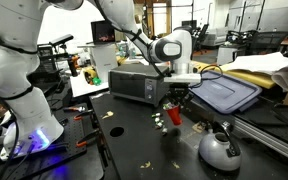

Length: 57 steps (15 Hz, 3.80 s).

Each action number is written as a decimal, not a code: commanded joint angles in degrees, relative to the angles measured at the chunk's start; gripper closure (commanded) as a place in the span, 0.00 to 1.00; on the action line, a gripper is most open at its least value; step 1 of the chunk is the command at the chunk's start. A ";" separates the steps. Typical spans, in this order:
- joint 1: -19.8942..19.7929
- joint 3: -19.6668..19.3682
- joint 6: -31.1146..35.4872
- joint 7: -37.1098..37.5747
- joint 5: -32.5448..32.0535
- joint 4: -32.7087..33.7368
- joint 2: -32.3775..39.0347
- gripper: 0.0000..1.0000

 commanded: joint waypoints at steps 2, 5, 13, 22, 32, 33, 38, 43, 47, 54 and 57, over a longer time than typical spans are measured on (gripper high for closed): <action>-0.84 0.23 -3.17 -2.06 3.47 3.26 1.74 0.99; -1.22 0.31 -3.48 -2.01 4.74 3.85 2.32 0.99; -3.00 0.36 -3.35 -1.87 8.22 4.93 3.90 0.99; -4.77 0.80 -2.90 -1.97 11.85 5.98 5.82 0.99; -3.59 -0.54 -2.85 0.24 10.35 6.42 5.50 0.23; -3.60 -0.54 -2.88 0.24 10.34 6.59 5.50 0.17; -3.71 -0.71 -2.92 0.15 10.18 8.25 6.12 0.57; -3.67 -1.18 -2.75 0.27 9.78 8.97 6.39 0.94; -3.74 -1.46 -2.44 0.05 9.37 9.08 6.24 1.00; -3.31 -1.64 -4.35 0.20 8.65 8.34 4.62 0.34; -3.09 -1.41 -5.44 0.08 8.79 8.09 3.52 0.12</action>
